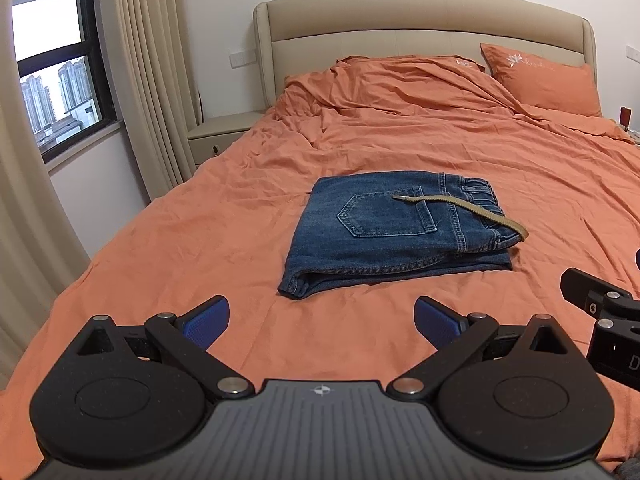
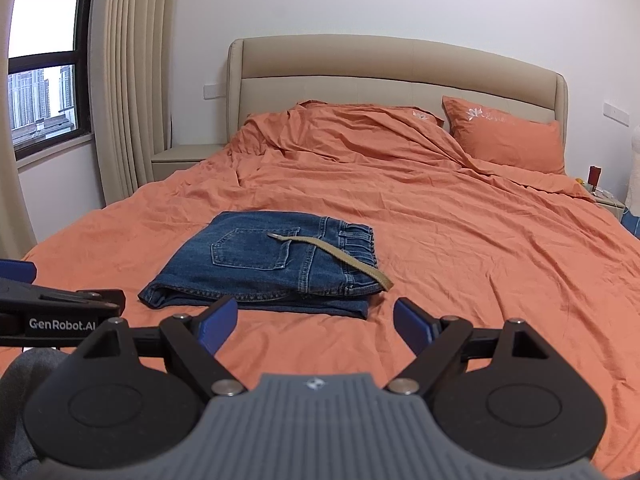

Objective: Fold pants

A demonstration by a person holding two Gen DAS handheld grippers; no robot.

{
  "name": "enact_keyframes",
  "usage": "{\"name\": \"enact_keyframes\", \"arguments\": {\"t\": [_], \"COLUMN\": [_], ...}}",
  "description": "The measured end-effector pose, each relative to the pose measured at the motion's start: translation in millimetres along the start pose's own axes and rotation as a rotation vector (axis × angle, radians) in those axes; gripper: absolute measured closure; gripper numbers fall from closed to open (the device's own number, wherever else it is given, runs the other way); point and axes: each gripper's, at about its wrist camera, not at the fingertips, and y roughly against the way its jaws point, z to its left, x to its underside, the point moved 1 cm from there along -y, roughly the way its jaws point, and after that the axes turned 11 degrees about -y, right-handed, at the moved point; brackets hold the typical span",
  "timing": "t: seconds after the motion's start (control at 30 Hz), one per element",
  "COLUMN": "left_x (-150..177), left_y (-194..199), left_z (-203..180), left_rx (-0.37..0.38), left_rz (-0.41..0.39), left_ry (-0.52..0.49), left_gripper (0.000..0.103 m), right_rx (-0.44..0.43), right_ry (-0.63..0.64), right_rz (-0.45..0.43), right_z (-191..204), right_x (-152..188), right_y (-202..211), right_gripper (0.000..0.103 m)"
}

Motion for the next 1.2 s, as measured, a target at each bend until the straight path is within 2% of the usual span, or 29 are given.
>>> {"name": "enact_keyframes", "arguments": {"t": [1.2], "left_x": [-0.9], "left_y": [0.6], "left_z": [-2.3], "left_rx": [0.009], "left_rz": [-0.007], "left_ry": [-0.023], "left_gripper": [0.000], "right_rx": [0.012], "right_ry": [-0.014], "right_rz": [0.008], "right_z": [-1.3], "right_x": [-1.4], "right_y": [2.9], "right_gripper": [0.021]}}
